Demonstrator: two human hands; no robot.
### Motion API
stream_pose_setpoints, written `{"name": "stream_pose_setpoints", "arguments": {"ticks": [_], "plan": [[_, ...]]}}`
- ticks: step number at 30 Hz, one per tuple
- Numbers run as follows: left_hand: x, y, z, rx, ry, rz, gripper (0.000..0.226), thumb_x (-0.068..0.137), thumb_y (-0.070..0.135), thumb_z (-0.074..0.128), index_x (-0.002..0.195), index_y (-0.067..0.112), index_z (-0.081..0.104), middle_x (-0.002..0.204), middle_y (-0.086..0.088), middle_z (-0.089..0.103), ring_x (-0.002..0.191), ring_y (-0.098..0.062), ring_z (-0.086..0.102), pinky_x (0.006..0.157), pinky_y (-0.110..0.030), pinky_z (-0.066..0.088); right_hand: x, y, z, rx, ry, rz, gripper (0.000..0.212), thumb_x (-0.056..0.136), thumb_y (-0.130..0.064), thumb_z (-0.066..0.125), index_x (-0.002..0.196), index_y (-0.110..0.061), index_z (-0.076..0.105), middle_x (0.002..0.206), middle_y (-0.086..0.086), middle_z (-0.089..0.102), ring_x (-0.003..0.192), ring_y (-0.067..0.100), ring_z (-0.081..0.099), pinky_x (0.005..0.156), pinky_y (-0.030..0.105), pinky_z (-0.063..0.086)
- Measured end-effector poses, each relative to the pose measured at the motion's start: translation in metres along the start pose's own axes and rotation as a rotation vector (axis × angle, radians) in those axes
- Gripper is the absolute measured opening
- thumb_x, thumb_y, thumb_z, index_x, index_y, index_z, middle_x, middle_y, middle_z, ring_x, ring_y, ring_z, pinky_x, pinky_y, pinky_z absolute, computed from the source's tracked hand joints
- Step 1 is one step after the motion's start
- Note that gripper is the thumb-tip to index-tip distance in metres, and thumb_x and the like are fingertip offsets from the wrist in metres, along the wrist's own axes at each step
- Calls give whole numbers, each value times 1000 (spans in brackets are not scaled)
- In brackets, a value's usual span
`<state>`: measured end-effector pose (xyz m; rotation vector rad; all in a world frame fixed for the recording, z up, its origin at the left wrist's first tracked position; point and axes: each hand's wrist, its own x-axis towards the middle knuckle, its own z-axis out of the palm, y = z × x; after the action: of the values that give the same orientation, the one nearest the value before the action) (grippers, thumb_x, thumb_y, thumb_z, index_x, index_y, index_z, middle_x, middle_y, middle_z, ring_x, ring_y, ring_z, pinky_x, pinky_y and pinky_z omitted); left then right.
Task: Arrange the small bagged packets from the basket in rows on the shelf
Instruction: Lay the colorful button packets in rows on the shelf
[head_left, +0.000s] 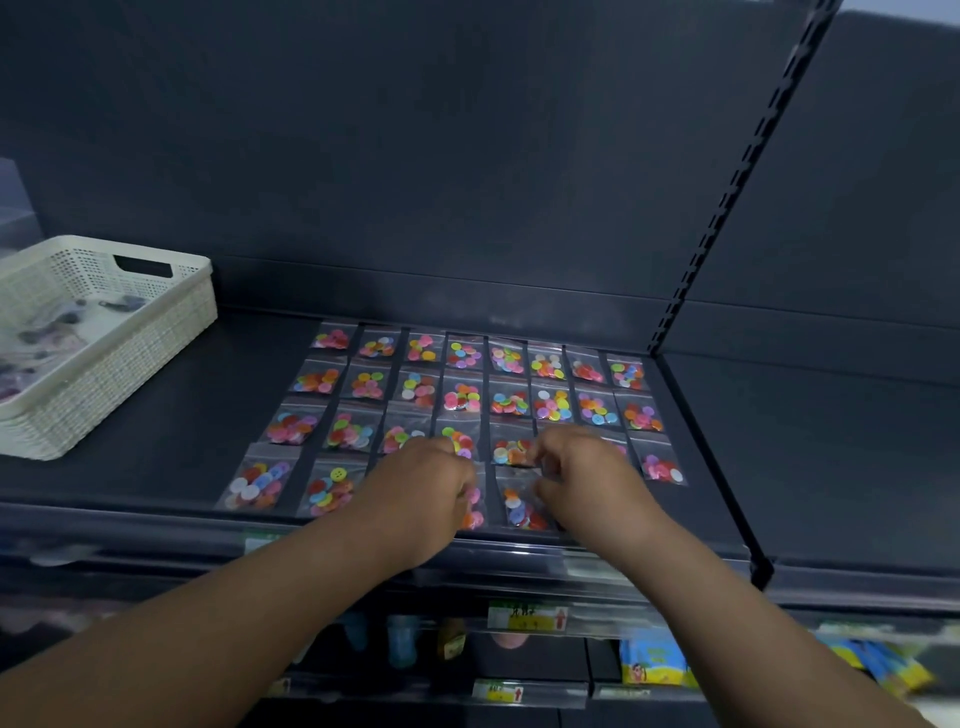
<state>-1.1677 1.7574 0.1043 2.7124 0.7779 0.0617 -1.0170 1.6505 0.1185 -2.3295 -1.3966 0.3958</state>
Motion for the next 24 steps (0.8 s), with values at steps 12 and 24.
{"name": "stream_pose_setpoints", "arguments": {"ticks": [12,24], "plan": [[0,-6,2,-41,-27,44,27,95,26,52,119,21,63,112,0,52,103,-16,48,78,-22,36,1,7,14,95,-192,6,12,87,-20,66,98,-19,69,100,-1,62,89,14,60,79,26,50],[-9,-59,-59,105,259,36,37,88,32,57,123,21,58,120,1,53,114,-18,46,97,-32,39,32,-63,6,-286,64,-319,49,90,-29,54,138,-25,43,143,-1,37,131,22,32,110,33,29]]}}
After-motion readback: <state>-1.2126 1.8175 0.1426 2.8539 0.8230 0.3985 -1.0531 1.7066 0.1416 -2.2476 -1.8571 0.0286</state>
